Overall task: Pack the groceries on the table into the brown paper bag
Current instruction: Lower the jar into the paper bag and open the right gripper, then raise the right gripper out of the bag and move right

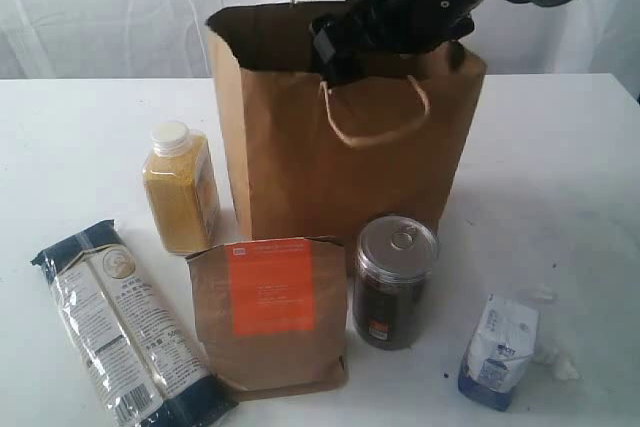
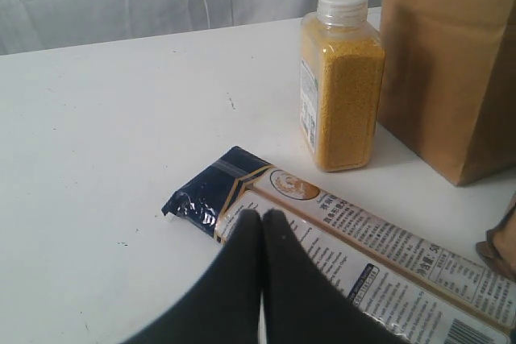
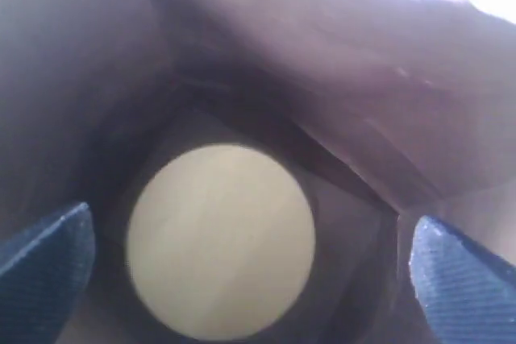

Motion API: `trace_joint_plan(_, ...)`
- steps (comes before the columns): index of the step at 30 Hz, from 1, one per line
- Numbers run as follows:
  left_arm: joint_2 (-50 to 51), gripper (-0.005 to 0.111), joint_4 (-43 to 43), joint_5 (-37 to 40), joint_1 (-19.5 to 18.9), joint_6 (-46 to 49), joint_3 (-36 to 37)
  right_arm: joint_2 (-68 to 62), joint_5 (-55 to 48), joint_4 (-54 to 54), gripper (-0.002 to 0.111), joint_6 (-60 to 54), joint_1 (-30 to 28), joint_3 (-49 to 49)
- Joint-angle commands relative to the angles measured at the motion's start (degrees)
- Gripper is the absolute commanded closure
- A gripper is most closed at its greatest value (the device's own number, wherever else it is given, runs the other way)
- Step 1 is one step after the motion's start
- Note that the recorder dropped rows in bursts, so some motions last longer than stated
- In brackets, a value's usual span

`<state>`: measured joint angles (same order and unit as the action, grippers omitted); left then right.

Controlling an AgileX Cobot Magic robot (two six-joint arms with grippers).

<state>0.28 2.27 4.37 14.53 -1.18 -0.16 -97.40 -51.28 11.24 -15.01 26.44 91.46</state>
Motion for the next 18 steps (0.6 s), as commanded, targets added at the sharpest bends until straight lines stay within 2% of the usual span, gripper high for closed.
trace_joint_plan(1,-0.3,0.107,0.2,0.0,0.2,-0.1,0.2,1.9,1.1,-0.5,0.003,-0.2,0.9,0.4)
trace_joint_plan(14,-0.3,0.107,0.2,0.0,0.2,-0.1,0.2,15.2,-3.0,-2.5,0.003,2.6,0.9,0.3)
trace_joint_plan(18,-0.3,0.107,0.2,0.0,0.2,-0.1,0.2,21.9,-5.3,-3.9,0.003,3.6,0.9,-3.5)
